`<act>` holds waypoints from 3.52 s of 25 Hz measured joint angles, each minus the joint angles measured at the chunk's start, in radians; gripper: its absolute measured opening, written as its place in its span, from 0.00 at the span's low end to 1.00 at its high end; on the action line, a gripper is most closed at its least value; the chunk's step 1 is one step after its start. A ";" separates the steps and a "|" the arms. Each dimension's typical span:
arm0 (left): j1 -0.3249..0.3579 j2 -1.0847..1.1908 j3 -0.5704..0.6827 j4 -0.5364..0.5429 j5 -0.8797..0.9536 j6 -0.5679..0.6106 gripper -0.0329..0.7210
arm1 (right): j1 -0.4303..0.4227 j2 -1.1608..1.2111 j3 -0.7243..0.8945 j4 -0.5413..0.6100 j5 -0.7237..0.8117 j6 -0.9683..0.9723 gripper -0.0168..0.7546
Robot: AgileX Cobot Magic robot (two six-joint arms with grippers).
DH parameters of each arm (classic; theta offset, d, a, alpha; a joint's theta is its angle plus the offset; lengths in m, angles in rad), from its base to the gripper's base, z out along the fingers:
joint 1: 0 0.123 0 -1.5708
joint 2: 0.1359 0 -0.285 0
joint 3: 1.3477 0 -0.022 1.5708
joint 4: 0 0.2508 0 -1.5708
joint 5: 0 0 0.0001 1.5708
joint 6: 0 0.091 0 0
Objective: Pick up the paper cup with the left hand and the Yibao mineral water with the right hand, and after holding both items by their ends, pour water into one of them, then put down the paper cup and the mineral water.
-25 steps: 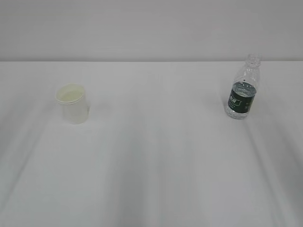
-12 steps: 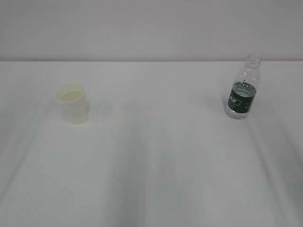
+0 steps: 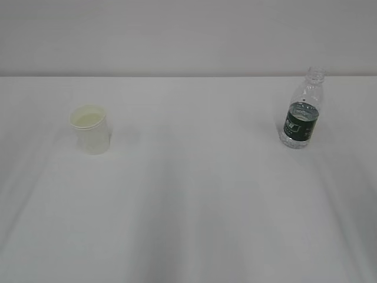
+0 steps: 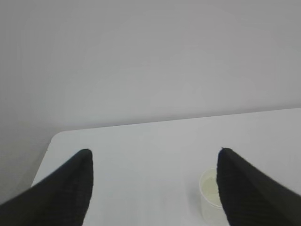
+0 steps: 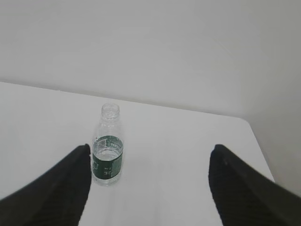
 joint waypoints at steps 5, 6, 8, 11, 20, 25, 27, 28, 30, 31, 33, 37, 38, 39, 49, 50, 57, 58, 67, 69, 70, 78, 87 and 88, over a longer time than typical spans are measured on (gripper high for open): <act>0.000 0.000 0.000 -0.006 0.000 0.000 0.82 | 0.000 -0.064 0.000 0.000 0.064 0.000 0.79; 0.000 0.000 0.000 -0.008 0.000 0.000 0.82 | 0.000 -0.076 0.000 0.000 0.075 0.000 0.79; 0.000 0.000 0.000 -0.009 0.000 0.000 0.82 | 0.000 -0.103 0.000 0.000 0.104 0.000 0.79; 0.000 0.000 0.000 -0.011 0.000 0.000 0.81 | 0.000 -0.140 0.000 0.002 0.156 0.000 0.79; 0.000 0.000 0.000 -0.013 0.000 0.000 0.75 | 0.000 -0.251 0.000 0.002 0.301 0.000 0.79; 0.000 0.000 0.000 -0.013 0.000 0.000 0.75 | 0.000 -0.304 0.000 0.003 0.399 0.000 0.79; 0.000 0.000 0.000 -0.013 0.000 0.000 0.75 | 0.000 -0.327 0.000 0.004 0.429 0.000 0.79; 0.000 0.000 0.000 -0.013 0.000 0.000 0.75 | 0.000 -0.340 0.000 0.006 0.440 0.000 0.79; 0.000 0.000 0.000 -0.013 0.000 0.000 0.75 | 0.000 -0.360 0.000 0.006 0.470 0.000 0.79; 0.000 0.000 0.000 -0.013 0.000 0.000 0.75 | 0.000 -0.370 -0.002 0.008 0.484 0.000 0.79; 0.000 0.000 0.000 -0.013 0.000 0.000 0.75 | 0.000 -0.389 -0.015 0.008 0.523 0.000 0.79; 0.000 0.000 0.000 -0.013 -0.002 0.000 0.76 | 0.000 -0.416 -0.035 0.010 0.581 0.000 0.79; 0.000 0.000 0.000 -0.013 -0.004 0.000 0.77 | 0.000 -0.422 -0.039 0.010 0.591 0.000 0.79; 0.000 0.000 0.000 -0.013 -0.009 0.000 0.77 | 0.000 -0.426 -0.039 0.013 0.605 0.000 0.79; 0.000 0.000 0.000 -0.015 -0.020 0.000 0.78 | 0.000 -0.479 -0.043 0.047 0.735 0.000 0.79; 0.000 0.000 0.000 -0.017 -0.020 0.000 0.78 | 0.000 -0.488 -0.043 0.049 0.751 0.000 0.79; 0.000 -0.012 0.000 -0.030 -0.021 0.000 0.78 | 0.000 -0.518 -0.043 0.056 0.841 0.000 0.79; 0.000 -0.015 0.000 -0.031 -0.022 0.000 0.78 | 0.000 -0.518 -0.043 0.063 0.854 0.000 0.79; 0.000 -0.025 0.000 -0.045 -0.022 0.000 0.78 | 0.000 -0.518 -0.044 0.095 0.919 0.000 0.79; 0.000 -0.029 0.000 -0.054 -0.022 0.000 0.78 | 0.000 -0.518 -0.034 0.095 0.923 0.000 0.79; 0.000 -0.031 0.000 -0.056 -0.022 0.000 0.78 | 0.000 -0.518 -0.025 0.095 0.923 0.000 0.79; 0.000 -0.031 0.000 -0.058 -0.022 0.000 0.78 | 0.000 -0.522 0.025 0.097 0.912 -0.004 0.80; 0.000 -0.062 0.000 -0.064 0.005 0.000 0.78 | 0.000 -0.565 0.060 0.100 0.882 -0.032 0.79; 0.000 -0.072 0.000 -0.064 0.016 0.000 0.78 | 0.000 -0.570 0.060 0.100 0.880 -0.032 0.79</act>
